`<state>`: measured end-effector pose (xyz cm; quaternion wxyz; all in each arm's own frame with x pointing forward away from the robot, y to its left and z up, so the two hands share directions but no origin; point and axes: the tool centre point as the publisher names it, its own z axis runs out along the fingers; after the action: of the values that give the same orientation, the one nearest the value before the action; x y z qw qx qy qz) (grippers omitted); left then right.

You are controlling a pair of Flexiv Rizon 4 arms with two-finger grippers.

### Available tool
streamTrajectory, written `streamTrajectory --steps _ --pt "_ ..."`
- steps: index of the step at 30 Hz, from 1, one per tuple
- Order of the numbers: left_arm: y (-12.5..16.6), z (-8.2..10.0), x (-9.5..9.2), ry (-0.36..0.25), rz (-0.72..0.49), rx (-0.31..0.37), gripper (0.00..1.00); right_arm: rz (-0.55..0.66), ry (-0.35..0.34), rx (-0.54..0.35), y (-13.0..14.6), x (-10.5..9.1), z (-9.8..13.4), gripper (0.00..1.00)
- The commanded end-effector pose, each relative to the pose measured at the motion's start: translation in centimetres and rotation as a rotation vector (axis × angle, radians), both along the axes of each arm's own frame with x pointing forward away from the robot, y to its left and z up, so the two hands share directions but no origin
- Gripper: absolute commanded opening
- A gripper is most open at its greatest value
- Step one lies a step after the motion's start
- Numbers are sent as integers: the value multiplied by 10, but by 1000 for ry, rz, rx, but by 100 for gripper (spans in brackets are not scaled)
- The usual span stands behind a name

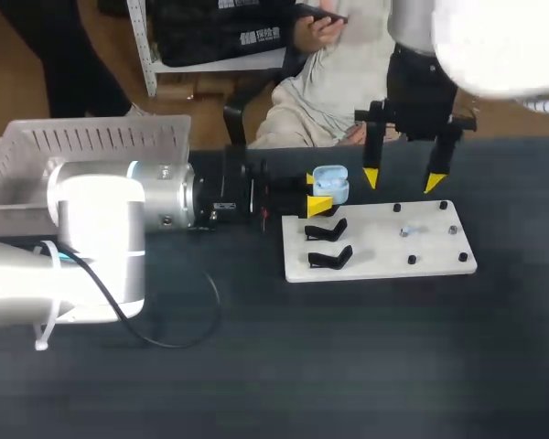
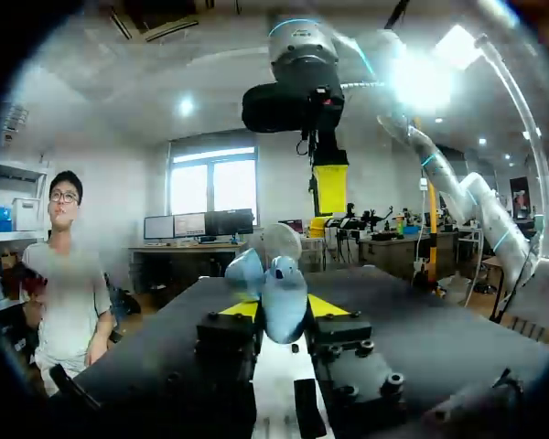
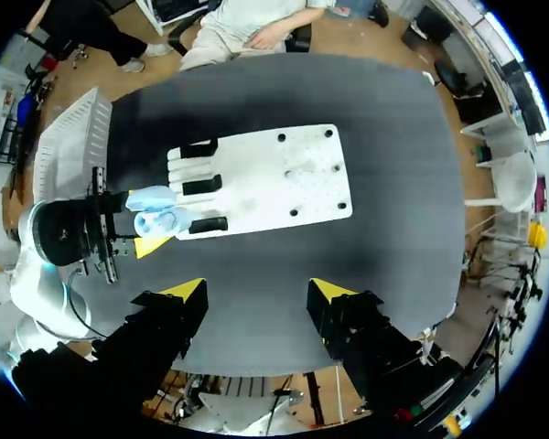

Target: Pick up each earbud case from the left stands, insert the matching earbuds, close the lid, and place the case in the box.

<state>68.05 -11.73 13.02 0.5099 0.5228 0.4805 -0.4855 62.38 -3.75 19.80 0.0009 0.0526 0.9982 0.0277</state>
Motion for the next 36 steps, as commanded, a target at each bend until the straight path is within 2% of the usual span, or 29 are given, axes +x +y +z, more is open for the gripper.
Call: streamTrajectory --steps 1,5,6,7,18,28,36 --pt "0 -1 -2 -4 8 -3 0 34 -58 6 -14 4 -19 68" --pt "0 -1 -2 -4 8 -3 0 79 -62 8 -27 14 -37 58" --pt "0 -1 -2 -4 8 -3 0 90 -63 12 -31 16 -42 50" --pt "0 -1 -2 -4 8 -3 0 103 -63 15 -33 17 -46 49" --pt "0 -1 -2 -4 8 -3 0 178 -47 34 -51 35 -74 45" --pt "0 -1 -2 -4 8 -3 0 213 -45 38 -53 46 -105 41" --pt "0 -1 -2 -4 8 -3 0 218 -54 57 -55 57 -122 41"
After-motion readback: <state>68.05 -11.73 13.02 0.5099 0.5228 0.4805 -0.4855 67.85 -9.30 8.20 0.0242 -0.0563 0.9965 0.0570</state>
